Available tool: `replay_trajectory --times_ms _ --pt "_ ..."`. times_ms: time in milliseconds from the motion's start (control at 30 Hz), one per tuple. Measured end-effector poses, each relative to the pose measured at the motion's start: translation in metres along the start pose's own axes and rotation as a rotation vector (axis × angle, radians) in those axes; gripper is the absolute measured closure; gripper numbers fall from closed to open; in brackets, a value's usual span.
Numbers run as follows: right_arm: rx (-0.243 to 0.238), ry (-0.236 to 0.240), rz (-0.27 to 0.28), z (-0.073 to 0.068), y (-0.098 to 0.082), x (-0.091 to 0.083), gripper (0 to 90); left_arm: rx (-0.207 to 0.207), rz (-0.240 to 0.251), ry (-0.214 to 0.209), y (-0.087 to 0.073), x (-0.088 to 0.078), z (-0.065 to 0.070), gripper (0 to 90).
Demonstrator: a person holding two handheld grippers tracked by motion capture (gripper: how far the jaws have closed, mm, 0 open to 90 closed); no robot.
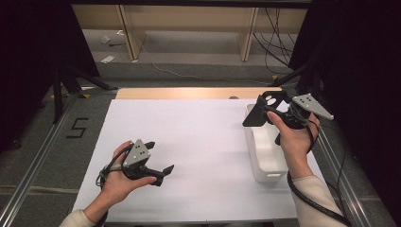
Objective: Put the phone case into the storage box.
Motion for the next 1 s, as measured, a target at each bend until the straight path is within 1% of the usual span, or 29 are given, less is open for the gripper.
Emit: replay_trajectory --times_ms 667,1000 --pt "0.002 -0.030 -0.004 0.012 0.000 -0.002 15.0 0.001 0.003 0.000 0.001 -0.001 0.000 0.0" --pt "-0.004 -0.042 -0.005 0.017 -0.001 -0.003 15.1 -0.001 0.004 -0.001 0.001 0.000 0.000 0.0"
Point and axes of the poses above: each handheld gripper's, and its own axes: x roughly forward along the jaws, y roughly out of its top, z roughly to its right, the point moved 10 cm from there along x, roughly forward along the jaws, and after that the axes turned 4 degrees about -x, right-handed, at the moved point
